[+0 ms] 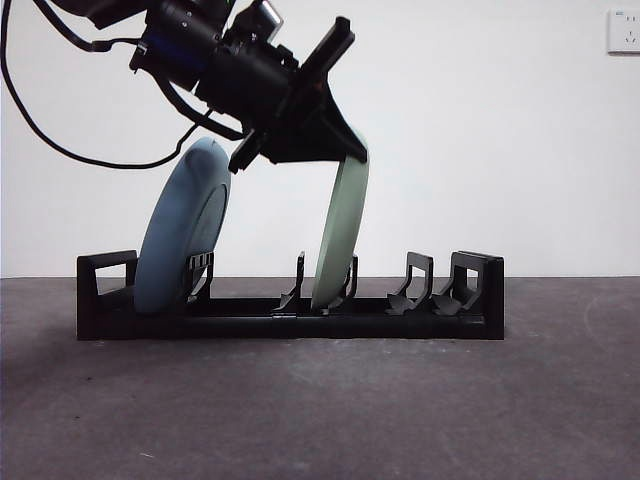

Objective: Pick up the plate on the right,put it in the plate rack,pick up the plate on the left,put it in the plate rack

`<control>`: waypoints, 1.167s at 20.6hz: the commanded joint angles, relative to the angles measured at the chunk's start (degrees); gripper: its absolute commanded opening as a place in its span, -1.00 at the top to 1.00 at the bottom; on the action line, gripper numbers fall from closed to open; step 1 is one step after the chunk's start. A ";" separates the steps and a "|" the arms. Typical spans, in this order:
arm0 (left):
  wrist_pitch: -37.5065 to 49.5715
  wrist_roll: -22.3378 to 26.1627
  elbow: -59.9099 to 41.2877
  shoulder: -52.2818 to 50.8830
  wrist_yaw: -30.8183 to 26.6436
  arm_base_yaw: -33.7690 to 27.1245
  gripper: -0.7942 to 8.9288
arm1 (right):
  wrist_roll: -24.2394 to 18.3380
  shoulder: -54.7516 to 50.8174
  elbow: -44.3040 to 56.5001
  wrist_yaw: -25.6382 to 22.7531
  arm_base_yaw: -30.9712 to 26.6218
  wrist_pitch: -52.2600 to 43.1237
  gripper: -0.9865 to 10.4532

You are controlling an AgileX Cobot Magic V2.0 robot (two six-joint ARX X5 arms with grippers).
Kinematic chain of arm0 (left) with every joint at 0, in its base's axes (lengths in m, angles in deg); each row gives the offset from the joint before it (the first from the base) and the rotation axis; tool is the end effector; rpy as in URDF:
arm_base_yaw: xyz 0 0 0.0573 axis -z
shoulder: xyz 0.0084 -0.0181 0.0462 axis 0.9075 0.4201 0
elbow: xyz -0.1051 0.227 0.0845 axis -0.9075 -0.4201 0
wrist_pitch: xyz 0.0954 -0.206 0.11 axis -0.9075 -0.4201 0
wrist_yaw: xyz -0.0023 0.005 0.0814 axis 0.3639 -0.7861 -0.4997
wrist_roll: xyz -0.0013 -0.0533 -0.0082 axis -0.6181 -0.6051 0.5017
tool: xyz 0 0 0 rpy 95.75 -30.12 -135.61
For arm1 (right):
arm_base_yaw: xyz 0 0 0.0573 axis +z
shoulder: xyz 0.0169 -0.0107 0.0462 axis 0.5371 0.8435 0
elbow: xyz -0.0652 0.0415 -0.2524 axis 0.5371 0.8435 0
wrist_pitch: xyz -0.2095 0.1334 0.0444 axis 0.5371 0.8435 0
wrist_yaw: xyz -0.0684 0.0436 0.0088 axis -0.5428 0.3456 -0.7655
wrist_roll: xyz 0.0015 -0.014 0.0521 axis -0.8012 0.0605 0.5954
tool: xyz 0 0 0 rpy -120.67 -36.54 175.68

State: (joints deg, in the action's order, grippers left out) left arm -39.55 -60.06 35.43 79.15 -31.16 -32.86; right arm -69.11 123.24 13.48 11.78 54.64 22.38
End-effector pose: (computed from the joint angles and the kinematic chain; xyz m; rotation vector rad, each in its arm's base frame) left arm 0.3173 -0.2141 0.2504 -0.2684 0.5754 -0.8792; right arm 0.1440 0.0530 0.4128 0.0421 0.3343 0.1787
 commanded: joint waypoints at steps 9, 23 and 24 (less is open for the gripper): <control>-4.17 3.17 -0.02 0.35 -2.10 0.02 0.25 | 0.13 0.00 0.04 0.07 0.02 -0.17 0.50; -17.53 13.35 0.33 -10.67 -4.61 4.85 0.19 | -2.71 1.22 0.04 7.72 0.04 5.25 0.50; -19.63 14.67 0.33 -12.52 -6.40 5.35 0.19 | -3.08 1.31 0.04 9.11 0.04 5.27 0.50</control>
State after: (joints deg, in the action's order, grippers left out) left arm -57.78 -49.72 35.54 68.00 -36.17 -27.86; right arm -70.88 124.49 13.48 19.70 54.64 27.91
